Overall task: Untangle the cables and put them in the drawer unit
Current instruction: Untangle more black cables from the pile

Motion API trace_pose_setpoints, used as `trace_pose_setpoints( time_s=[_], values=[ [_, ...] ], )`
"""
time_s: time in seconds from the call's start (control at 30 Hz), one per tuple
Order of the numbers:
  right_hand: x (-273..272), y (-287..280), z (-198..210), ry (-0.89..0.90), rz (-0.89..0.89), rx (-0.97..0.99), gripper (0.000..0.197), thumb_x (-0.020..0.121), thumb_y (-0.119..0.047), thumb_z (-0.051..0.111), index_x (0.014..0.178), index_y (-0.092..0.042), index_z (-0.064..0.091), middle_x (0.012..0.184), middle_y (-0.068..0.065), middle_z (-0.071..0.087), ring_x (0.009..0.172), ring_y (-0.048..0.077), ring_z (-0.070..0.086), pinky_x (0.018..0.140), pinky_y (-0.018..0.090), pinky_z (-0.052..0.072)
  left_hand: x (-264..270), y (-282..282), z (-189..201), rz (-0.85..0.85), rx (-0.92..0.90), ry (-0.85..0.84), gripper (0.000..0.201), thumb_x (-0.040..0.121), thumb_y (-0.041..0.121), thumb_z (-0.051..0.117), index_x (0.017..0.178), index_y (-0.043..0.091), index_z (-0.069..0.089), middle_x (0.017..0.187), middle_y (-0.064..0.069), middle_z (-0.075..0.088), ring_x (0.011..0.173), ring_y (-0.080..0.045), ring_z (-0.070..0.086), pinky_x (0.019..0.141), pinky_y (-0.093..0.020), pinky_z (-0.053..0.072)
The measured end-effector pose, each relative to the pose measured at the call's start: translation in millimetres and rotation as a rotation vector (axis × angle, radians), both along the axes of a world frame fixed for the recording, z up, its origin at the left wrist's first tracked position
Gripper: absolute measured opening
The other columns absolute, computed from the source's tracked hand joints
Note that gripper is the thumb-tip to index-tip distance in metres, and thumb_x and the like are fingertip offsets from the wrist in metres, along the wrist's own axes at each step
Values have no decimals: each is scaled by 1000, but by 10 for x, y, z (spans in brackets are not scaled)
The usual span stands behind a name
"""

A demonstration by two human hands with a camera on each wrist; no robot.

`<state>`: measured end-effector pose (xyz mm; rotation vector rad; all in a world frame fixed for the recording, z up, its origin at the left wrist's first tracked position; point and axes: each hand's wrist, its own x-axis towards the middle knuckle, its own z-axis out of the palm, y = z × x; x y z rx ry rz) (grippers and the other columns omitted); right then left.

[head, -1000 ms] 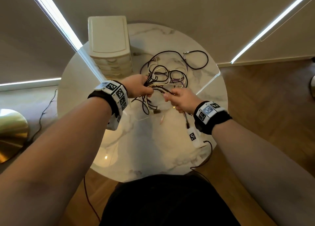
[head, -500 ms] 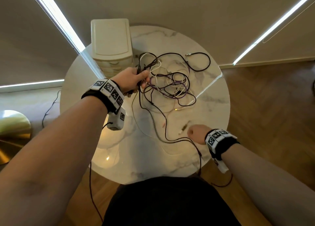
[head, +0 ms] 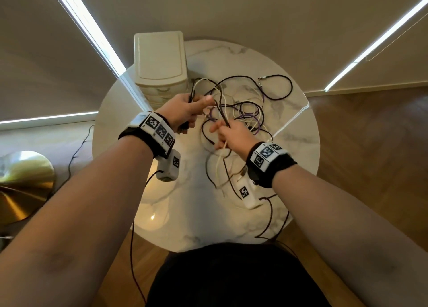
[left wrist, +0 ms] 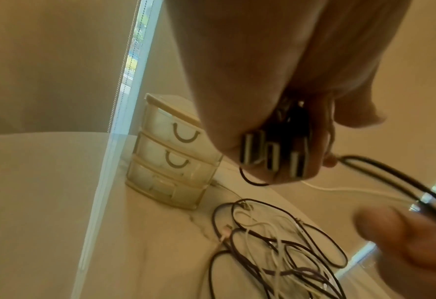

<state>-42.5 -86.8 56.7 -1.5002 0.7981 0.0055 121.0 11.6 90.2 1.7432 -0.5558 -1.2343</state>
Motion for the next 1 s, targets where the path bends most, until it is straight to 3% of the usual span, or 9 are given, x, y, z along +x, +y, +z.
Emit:
trace_pose_setpoints(
  time_s=[0.1, 0.2, 0.27, 0.4, 0.53, 0.6, 0.73, 0.83, 1.0],
  values=[
    [-286, -85, -173, 176, 8, -28, 20, 103, -30, 52, 106, -13, 60, 70, 2, 42, 50, 12, 40, 45, 26, 40, 138, 44, -26, 256, -57, 15, 50, 100, 61, 53, 95, 13, 67, 62, 9, 41, 50, -9, 36, 49, -24, 37],
    [-656, -73, -390, 467, 336, -190, 25, 99, -45, 57, 104, -20, 58, 83, 4, 59, 64, 19, 56, 55, 34, 54, 245, 22, 8, 411, -74, -9, 44, 106, 53, 47, 82, 18, 57, 59, 10, 44, 48, -9, 40, 50, -24, 40],
    [-809, -59, -515, 528, 456, -242, 46, 86, -56, 71, 114, -22, 58, 96, 1, 66, 81, 19, 64, 74, 37, 57, 235, -22, 17, 307, -4, -156, 42, 107, 50, 46, 82, 18, 56, 61, 8, 47, 48, -9, 41, 49, -25, 41],
    [-678, -170, -368, 371, 154, -319, 140, 47, -84, 82, 158, -28, 19, 150, 6, 44, 136, 23, 49, 111, 46, 45, 127, -93, 75, -64, 222, -426, 38, 106, 44, 47, 83, 17, 59, 65, 3, 47, 48, -13, 38, 38, -19, 34],
    [-193, -272, 105, 181, 204, -650, 127, 67, -67, 83, 161, -25, 9, 164, 8, 23, 150, 24, 25, 121, 46, 28, 21, -165, 217, -279, 252, -405, 37, 103, 40, 51, 76, 16, 60, 55, 4, 43, 42, -13, 36, 35, -16, 31],
    [70, -275, 230, 22, 262, -592, 90, 80, -42, 82, 154, -20, 34, 153, 9, 43, 141, 23, 40, 119, 46, 34, -61, -226, 292, -329, 213, -341, 40, 103, 42, 52, 76, 14, 61, 51, 4, 43, 39, -12, 36, 35, -17, 30],
    [322, -225, 207, -38, 190, -379, 16, 97, -34, 57, 104, -20, 59, 82, 1, 67, 68, 16, 67, 73, 48, 60, 36, -252, 341, -121, 88, -111, 39, 106, 40, 49, 78, 17, 61, 55, 5, 41, 45, -13, 33, 39, -21, 27],
    [184, -173, 89, -28, 57, -214, 34, 106, -41, 44, 88, -17, 59, 60, -5, 45, 44, 10, 40, 47, 33, 43, 244, -183, 248, 127, -65, 64, 35, 109, 34, 46, 85, 15, 64, 59, 6, 39, 50, -12, 31, 46, -24, 29],
    [-357, 51, -300, 82, 213, -275, 41, 107, -49, 34, 85, -22, 55, 64, -7, 47, 48, 4, 40, 52, 27, 35, 436, -81, 96, 417, -151, 50, 38, 110, 32, 44, 92, 10, 69, 59, 7, 43, 49, -9, 36, 48, -24, 34]
  ],
)
